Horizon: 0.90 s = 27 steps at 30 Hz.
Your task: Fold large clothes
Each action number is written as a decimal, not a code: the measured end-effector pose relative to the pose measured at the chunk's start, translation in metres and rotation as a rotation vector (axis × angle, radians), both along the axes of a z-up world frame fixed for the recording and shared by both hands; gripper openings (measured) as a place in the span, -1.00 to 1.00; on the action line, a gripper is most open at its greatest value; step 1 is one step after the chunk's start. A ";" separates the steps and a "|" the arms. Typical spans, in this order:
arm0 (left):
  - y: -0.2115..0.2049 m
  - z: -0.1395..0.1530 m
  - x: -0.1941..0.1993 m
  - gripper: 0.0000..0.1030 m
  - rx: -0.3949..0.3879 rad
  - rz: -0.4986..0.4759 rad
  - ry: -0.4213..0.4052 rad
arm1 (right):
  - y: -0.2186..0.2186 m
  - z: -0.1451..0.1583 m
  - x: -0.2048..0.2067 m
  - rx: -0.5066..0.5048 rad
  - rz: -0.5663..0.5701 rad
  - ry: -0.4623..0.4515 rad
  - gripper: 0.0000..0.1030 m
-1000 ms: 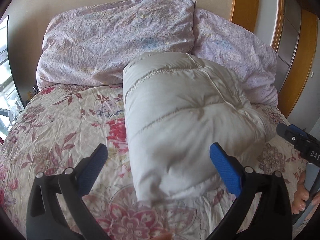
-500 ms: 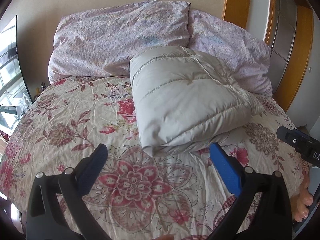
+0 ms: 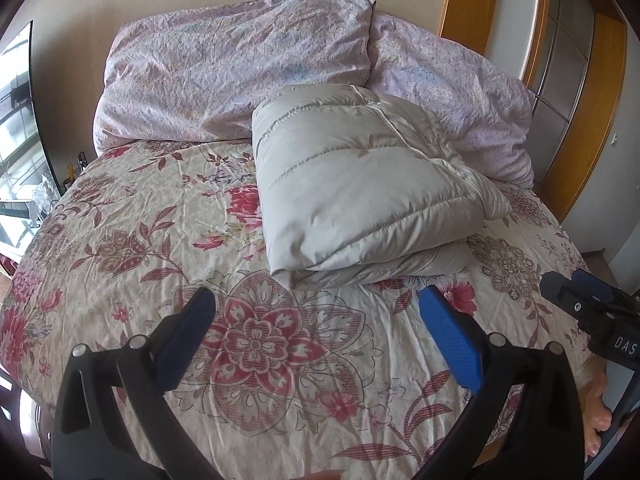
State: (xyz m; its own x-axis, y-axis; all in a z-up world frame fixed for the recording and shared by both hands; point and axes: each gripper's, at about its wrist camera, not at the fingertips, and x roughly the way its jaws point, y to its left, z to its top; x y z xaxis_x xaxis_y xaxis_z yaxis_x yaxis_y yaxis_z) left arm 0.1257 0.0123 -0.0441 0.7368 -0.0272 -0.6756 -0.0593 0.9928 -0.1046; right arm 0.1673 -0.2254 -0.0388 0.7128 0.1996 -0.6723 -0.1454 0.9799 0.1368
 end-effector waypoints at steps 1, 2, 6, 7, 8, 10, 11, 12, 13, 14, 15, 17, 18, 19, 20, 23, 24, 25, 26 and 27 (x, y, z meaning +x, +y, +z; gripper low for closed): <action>0.000 0.002 -0.001 0.96 0.001 0.000 -0.005 | 0.000 0.002 -0.001 0.000 0.002 -0.003 0.97; 0.000 0.003 -0.002 0.96 0.004 0.001 -0.008 | 0.001 0.004 -0.002 -0.001 0.001 -0.007 0.97; -0.001 0.012 -0.006 0.96 0.014 0.005 -0.025 | 0.003 0.011 -0.006 -0.009 0.002 -0.028 0.97; -0.001 0.013 -0.007 0.96 0.016 0.005 -0.028 | 0.004 0.011 -0.007 -0.013 0.001 -0.032 0.97; -0.002 0.015 -0.008 0.96 0.017 0.005 -0.031 | 0.004 0.012 -0.007 -0.013 0.002 -0.032 0.97; -0.002 0.016 -0.008 0.96 0.018 0.003 -0.033 | 0.004 0.012 -0.007 -0.012 0.002 -0.030 0.97; -0.002 0.017 -0.009 0.96 0.021 0.003 -0.034 | 0.004 0.012 -0.007 -0.012 0.002 -0.028 0.97; -0.003 0.017 -0.009 0.96 0.024 0.002 -0.035 | 0.004 0.012 -0.007 -0.012 0.000 -0.030 0.97; -0.003 0.018 -0.009 0.96 0.028 0.001 -0.036 | 0.005 0.012 -0.007 -0.011 0.000 -0.030 0.97; -0.003 0.018 -0.009 0.96 0.031 0.001 -0.037 | 0.005 0.012 -0.007 -0.011 0.001 -0.028 0.97; -0.004 0.017 -0.009 0.96 0.030 0.001 -0.036 | 0.005 0.012 -0.007 -0.011 0.002 -0.027 0.97; -0.003 0.017 -0.008 0.96 0.025 0.001 -0.033 | 0.004 0.012 -0.007 -0.007 0.003 -0.025 0.97; -0.003 0.017 -0.008 0.96 0.022 0.001 -0.032 | 0.005 0.012 -0.007 -0.004 0.004 -0.023 0.97; -0.003 0.016 -0.008 0.96 0.020 0.000 -0.031 | 0.004 0.012 -0.007 0.000 0.005 -0.020 0.97; -0.003 0.016 -0.007 0.96 0.019 0.001 -0.030 | 0.004 0.012 -0.007 0.003 0.005 -0.018 0.97; -0.002 0.016 -0.007 0.96 0.020 0.002 -0.029 | 0.004 0.011 -0.006 0.007 0.003 -0.016 0.97; -0.002 0.016 -0.006 0.96 0.020 0.003 -0.028 | 0.004 0.011 -0.006 0.008 0.002 -0.014 0.97; -0.002 0.016 -0.007 0.96 0.019 0.002 -0.029 | 0.004 0.011 -0.006 0.009 0.003 -0.012 0.97; -0.002 0.016 -0.007 0.96 0.018 0.001 -0.029 | 0.004 0.011 -0.005 0.011 0.005 -0.011 0.97; -0.002 0.016 -0.007 0.96 0.018 0.001 -0.029 | 0.004 0.010 -0.005 0.012 0.006 -0.010 0.97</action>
